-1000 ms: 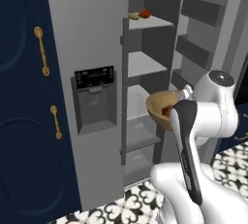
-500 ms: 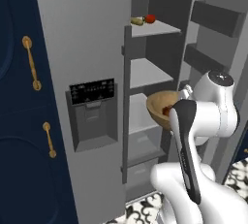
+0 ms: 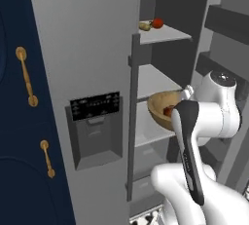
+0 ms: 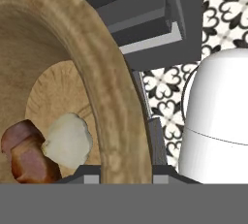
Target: Pick the chicken drumstick and garlic from their plates and place them in the bowl. Then put the bowl in the fridge.
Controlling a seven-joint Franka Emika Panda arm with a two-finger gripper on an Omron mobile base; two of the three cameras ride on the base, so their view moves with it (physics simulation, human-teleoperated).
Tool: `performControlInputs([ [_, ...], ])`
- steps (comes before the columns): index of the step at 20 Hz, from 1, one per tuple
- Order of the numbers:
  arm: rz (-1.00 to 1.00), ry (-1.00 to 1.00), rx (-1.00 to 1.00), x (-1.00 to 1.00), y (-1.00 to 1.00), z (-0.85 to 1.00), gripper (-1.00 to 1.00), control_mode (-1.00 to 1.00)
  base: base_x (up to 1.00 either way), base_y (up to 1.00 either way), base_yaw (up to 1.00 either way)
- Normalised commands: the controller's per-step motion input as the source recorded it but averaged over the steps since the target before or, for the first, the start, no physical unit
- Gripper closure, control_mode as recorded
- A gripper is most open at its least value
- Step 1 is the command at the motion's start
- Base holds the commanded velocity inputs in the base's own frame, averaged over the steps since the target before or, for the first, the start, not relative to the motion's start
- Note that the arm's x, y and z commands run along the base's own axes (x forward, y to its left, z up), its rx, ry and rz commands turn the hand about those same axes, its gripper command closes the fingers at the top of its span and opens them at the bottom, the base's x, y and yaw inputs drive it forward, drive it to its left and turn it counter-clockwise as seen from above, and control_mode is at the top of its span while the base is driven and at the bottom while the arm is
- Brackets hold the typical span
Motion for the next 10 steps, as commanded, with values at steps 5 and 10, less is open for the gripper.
performControlInputs([
  [5, 0.00, 0.00, 0.00, 0.00, 0.00, 0.00, 1.00, 1.00, 0.30, -0.33, 0.00],
  [10, 0.00, 0.00, 0.00, 0.00, 0.00, 0.00, 1.00, 1.00, 0.07, -0.29, 0.00],
])
